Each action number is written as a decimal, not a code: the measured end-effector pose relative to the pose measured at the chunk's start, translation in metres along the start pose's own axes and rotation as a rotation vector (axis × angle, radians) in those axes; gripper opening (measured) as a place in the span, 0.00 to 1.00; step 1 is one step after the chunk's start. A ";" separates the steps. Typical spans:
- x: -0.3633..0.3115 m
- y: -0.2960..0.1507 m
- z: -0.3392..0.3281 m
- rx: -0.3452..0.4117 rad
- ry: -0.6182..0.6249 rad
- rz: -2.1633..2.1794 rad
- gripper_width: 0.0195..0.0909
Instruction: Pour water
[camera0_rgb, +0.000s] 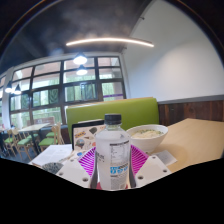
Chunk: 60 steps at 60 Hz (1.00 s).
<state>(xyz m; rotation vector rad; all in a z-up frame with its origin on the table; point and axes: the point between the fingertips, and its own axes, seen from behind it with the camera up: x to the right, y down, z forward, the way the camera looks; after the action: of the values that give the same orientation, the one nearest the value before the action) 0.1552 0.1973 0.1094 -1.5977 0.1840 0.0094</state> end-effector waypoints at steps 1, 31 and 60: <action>-0.001 0.001 0.000 -0.002 -0.003 -0.011 0.34; -0.016 0.008 -0.001 0.039 -0.010 -0.112 0.51; -0.042 -0.032 -0.127 -0.045 -0.098 -0.132 0.81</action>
<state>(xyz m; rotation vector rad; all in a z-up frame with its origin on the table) 0.1037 0.0765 0.1512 -1.6476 0.0017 -0.0105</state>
